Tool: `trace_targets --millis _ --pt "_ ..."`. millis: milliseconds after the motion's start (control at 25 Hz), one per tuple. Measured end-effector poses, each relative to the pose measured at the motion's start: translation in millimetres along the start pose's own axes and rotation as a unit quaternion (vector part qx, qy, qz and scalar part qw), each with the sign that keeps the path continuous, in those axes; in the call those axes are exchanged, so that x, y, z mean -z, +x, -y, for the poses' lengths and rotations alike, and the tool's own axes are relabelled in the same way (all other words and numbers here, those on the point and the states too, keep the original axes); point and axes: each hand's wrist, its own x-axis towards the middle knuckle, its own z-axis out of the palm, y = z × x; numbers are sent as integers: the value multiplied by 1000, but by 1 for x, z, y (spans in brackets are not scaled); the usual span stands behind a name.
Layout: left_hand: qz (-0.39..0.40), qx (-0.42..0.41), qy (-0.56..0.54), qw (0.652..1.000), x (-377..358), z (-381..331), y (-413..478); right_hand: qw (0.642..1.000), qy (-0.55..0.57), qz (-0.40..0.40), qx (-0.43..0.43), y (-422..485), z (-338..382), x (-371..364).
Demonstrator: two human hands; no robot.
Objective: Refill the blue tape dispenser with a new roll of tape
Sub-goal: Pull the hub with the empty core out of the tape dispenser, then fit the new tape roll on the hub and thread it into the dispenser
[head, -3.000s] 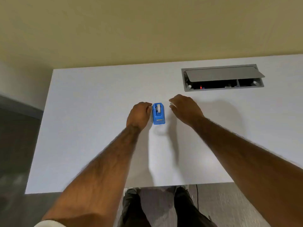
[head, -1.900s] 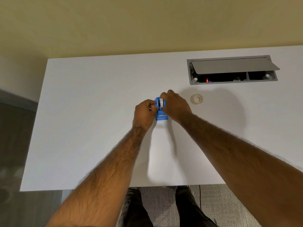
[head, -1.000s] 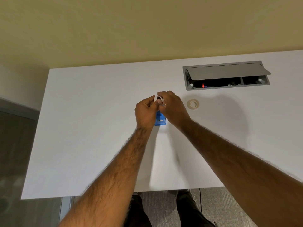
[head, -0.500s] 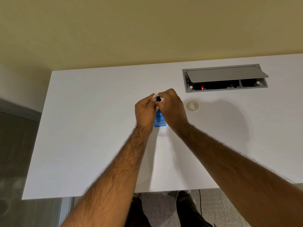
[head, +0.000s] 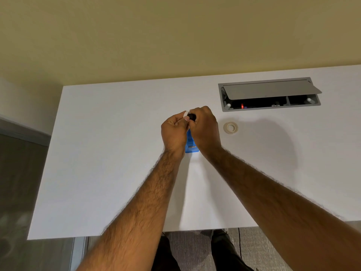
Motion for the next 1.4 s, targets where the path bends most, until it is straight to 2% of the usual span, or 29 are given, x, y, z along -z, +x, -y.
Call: trace_targets --millis 120,280,360,440,520,600,760,920,1080,1240,1320,1400 --pt "19 40 0 999 7 0 6 999 -4 35 1 6 -5 3" --pt "101 123 -29 987 14 -4 32 997 -22 79 -15 17 -18 0" --pt "91 86 25 992 12 -5 50 997 -36 67 -30 19 -26 0" --pt "59 0 141 988 6 -6 69 998 -32 52 -33 17 -33 0" --pt "56 -87 246 964 -4 -7 84 998 -32 52 -29 13 -41 1" --pt "85 -131 309 938 -15 -4 101 997 -40 60 -34 11 -50 2" --pt "114 -165 438 877 -27 9 126 995 -47 67 -53 11 -64 6" --pt "91 -153 469 865 -31 20 139 995 -41 69 -60 12 -72 7" --pt "117 -174 505 837 -32 32 144 995 -38 73 -63 11 -74 9" --pt "140 -137 469 861 -27 34 147 995 -41 67 -61 14 -76 10" --pt "121 -127 432 885 -21 26 146 995 -46 62 -57 15 -74 10" --pt "88 -151 384 907 -13 16 136 996 -28 53 -59 16 -70 10"
